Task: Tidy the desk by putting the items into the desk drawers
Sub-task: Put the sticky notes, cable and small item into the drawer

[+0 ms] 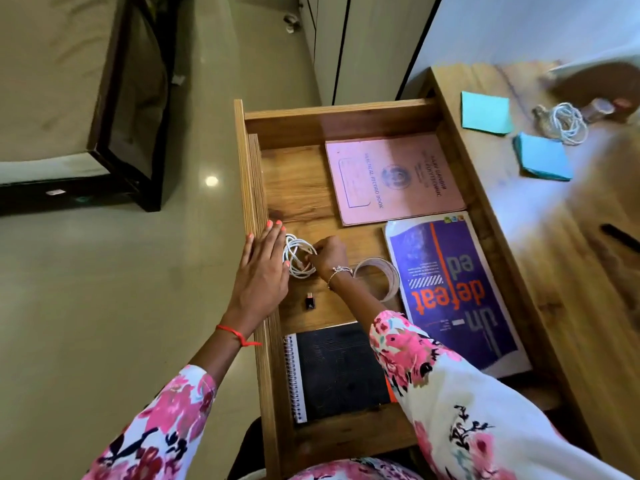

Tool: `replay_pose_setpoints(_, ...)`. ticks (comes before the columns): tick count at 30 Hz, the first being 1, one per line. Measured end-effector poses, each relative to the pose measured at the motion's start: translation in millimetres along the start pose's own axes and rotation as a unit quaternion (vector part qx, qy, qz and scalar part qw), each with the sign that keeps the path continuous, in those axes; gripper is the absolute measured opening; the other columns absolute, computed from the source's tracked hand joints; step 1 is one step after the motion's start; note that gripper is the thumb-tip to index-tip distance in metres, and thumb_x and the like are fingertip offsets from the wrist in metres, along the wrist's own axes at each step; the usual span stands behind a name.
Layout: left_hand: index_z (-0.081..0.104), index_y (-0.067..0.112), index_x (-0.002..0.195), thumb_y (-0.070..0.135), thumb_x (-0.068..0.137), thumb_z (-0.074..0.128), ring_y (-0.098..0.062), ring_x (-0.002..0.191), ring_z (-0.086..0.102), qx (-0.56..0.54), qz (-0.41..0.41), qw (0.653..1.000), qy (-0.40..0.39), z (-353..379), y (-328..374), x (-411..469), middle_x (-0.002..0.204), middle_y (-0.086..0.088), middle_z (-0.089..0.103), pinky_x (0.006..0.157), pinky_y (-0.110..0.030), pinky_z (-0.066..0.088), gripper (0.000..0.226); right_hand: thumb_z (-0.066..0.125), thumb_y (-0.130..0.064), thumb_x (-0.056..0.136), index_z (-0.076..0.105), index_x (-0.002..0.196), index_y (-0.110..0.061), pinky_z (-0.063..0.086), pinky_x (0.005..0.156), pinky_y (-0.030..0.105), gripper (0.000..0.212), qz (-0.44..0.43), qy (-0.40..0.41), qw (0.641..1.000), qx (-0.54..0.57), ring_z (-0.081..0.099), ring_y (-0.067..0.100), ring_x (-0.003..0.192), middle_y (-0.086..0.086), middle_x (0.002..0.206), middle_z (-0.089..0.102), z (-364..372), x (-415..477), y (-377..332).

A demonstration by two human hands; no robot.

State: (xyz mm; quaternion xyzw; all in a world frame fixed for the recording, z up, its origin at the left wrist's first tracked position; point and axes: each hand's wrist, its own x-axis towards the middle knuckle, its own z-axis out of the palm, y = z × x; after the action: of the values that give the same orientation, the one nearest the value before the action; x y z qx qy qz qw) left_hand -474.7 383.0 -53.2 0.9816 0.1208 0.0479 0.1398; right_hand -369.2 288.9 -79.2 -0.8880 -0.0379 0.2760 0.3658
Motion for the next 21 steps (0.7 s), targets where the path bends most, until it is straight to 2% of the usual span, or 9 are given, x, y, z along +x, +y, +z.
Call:
replay_pose_setpoints(2,0.023,0.005,0.146,0.017,0.094,0.044,-0.020,0.145,0.013,0.001,-0.005,1.000,-0.002,0.4,0.8,-0.1,0.155,-0.010,0.023,0.118,-0.037,0.001,0.058,0.073,-0.007,0.075,0.067,0.085,0.007,0.045,0.067,0.032,0.019,-0.003,0.001,1.000,0.012,0.051,0.020,0.072,0.024,0.081,0.064,-5.2,-3.1,1.2)
replay_pose_setpoints(5,0.025,0.003,0.145,0.016,0.093,0.047,-0.021,0.145,0.011,-0.026,-0.006,1.000,-0.008,0.7,8.7,3.9,0.154,-0.011,0.023,0.117,-0.038,0.002,0.058,0.071,-0.012,0.078,0.063,0.108,0.006,0.040,0.080,0.022,0.036,-0.008,0.039,0.998,0.043,0.062,0.029,0.098,0.022,0.102,0.067,-26.3,-8.3,3.5)
replay_pose_setpoints(12,0.024,0.001,0.144,0.016,0.088,0.054,-0.022,0.146,0.010,-0.105,0.100,0.989,-0.031,10.0,96.1,33.6,0.155,-0.012,0.021,0.117,-0.035,0.000,0.065,0.065,-0.007,0.081,0.070,0.092,0.004,0.044,0.079,0.027,0.017,-0.055,0.209,0.975,0.053,0.065,0.031,0.089,0.022,0.094,0.070,-130.1,-45.9,39.9)
replay_pose_setpoints(14,0.022,0.002,0.145,0.019,0.089,0.055,-0.022,0.146,0.009,-0.116,0.151,0.981,-0.036,12.4,139.3,40.1,0.155,-0.011,0.019,0.116,-0.033,-0.002,0.068,0.064,-0.006,0.081,0.070,0.091,0.005,0.044,0.076,0.026,0.016,-0.051,0.273,0.958,0.077,0.065,0.031,0.086,0.022,0.093,0.070,-168.8,-67.5,60.9)
replay_pose_setpoints(17,0.021,0.000,0.144,0.022,0.090,0.055,-0.027,0.145,0.011,-0.133,0.251,0.958,-0.048,13.7,212.4,43.2,0.155,-0.014,0.018,0.117,-0.040,0.001,0.067,0.063,-0.003,0.080,0.071,0.088,0.004,0.039,0.068,0.018,0.013,-0.041,0.370,0.923,0.096,0.065,0.029,0.081,0.022,0.088,0.070,-227.2,-104.0,99.6)
replay_pose_setpoints(19,0.023,-0.002,0.143,0.023,0.091,0.054,-0.030,0.144,0.013,-0.132,0.325,0.935,-0.056,14.4,267.8,38.2,0.153,-0.016,0.021,0.117,-0.044,0.006,0.066,0.064,-0.002,0.079,0.072,0.086,0.003,0.037,0.066,0.016,0.012,-0.024,0.446,0.889,0.105,0.063,0.025,0.077,0.022,0.086,0.070,-266.2,-135.7,133.6)
replay_pose_setpoints(21,0.021,-0.001,0.144,0.028,0.093,0.050,-0.030,0.145,0.010,-0.126,0.391,0.909,-0.069,17.5,322.8,26.9,0.154,-0.017,0.018,0.117,-0.044,0.004,0.066,0.063,-0.001,0.078,0.072,0.082,0.003,0.034,0.064,0.015,0.010,-0.002,0.518,0.849,0.106,0.060,0.023,0.073,0.022,0.083,0.070,-302.3,-169.5,174.7)
